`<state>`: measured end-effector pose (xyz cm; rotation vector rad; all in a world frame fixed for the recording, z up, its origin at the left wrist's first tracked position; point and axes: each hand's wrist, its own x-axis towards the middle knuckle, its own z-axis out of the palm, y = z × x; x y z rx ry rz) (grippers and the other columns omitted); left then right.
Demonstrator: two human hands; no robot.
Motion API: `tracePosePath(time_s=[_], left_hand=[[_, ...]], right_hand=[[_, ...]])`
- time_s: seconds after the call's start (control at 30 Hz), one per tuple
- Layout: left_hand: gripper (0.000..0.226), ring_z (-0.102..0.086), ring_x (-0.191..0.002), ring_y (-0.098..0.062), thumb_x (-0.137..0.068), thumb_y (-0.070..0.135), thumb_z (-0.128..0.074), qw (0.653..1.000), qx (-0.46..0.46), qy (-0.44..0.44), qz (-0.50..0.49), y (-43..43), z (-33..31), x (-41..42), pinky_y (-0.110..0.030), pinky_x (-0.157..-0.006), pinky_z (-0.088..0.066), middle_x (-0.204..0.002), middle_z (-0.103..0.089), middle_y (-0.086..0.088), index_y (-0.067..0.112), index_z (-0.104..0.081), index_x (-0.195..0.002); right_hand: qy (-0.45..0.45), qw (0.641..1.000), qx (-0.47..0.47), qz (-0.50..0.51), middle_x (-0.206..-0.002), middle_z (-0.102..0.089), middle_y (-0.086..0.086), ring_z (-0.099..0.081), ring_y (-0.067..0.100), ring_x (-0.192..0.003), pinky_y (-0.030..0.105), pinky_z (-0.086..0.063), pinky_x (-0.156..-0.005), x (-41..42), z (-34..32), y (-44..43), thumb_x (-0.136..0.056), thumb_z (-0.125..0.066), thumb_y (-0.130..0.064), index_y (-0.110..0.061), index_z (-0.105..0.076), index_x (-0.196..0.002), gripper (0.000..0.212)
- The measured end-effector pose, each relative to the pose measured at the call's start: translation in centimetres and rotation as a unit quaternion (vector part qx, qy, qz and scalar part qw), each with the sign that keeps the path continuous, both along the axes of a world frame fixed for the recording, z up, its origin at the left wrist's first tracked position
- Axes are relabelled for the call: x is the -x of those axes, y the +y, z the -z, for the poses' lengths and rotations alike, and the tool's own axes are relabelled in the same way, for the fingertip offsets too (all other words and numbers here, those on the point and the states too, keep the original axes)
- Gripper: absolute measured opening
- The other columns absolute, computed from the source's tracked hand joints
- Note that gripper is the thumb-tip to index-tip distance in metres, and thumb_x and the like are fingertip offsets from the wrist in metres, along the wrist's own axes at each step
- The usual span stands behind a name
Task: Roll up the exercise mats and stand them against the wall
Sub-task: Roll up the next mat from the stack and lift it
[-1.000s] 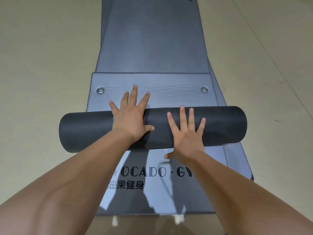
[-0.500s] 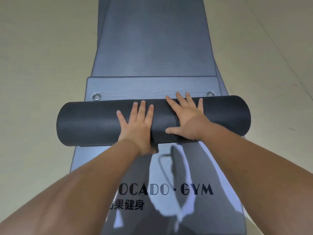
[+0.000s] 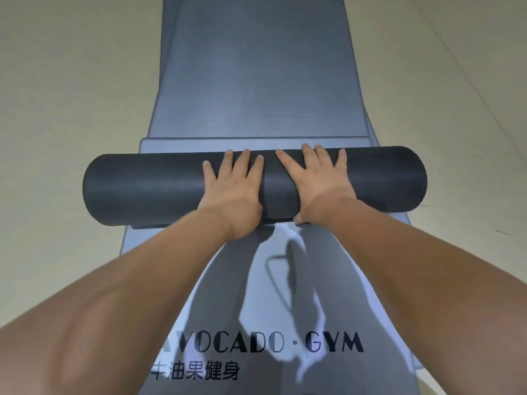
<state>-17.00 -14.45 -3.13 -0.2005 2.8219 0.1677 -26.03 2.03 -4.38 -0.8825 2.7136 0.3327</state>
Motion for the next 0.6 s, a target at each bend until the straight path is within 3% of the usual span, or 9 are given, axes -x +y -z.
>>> tracePosePath(time_s=[0.1,0.2,0.43,0.6], left_hand=[[0.125,0.012,-0.155,-0.038,-0.078,0.054,-0.073,0.998,0.061,0.021,0.006,0.4,2.0,-0.7,-0.067,-0.119,0.005,-0.168,0.012,-0.013,0.021,0.017,-0.159],[0.119,-0.005,-0.154,-0.040,-0.079,0.037,-0.079,0.995,0.099,0.030,-0.014,0.8,2.1,0.1,-0.069,-0.120,-0.006,-0.165,-0.008,-0.019,0.022,0.008,-0.160],[0.091,-0.040,-0.120,-0.034,-0.081,0.021,-0.068,0.989,0.139,0.034,0.032,1.9,0.8,-3.0,-0.058,-0.104,-0.032,-0.135,-0.041,-0.013,0.022,-0.011,-0.152],[0.081,-0.043,-0.114,-0.031,-0.080,0.014,-0.066,0.990,0.121,0.012,0.075,1.5,-1.0,-5.8,-0.048,-0.095,-0.037,-0.126,-0.046,-0.009,0.025,-0.021,-0.147]], right_hand=[[0.006,0.999,0.007,-0.032,-0.157,-0.034,0.014,-0.031,0.035,-0.147,0.063,-0.022,-0.121,0.9,-0.4,0.0,-0.061,-0.088,-0.058,-0.040,0.004,-0.162,0.138],[0.014,0.998,0.026,-0.054,-0.136,-0.053,0.010,-0.048,0.032,-0.128,0.057,-0.033,-0.115,1.1,-0.6,0.3,-0.061,-0.088,-0.055,-0.038,-0.009,-0.162,0.129],[-0.003,0.999,0.019,-0.036,-0.132,-0.057,0.009,-0.052,0.032,-0.125,0.049,-0.033,-0.114,-3.6,-0.7,1.3,-0.084,-0.076,-0.041,-0.036,-0.013,-0.162,0.100],[-0.026,0.999,0.028,0.004,-0.100,-0.058,0.004,-0.061,0.030,-0.098,0.041,-0.041,-0.084,-9.1,-2.2,1.2,-0.086,-0.071,-0.027,-0.033,-0.029,-0.149,0.076]])
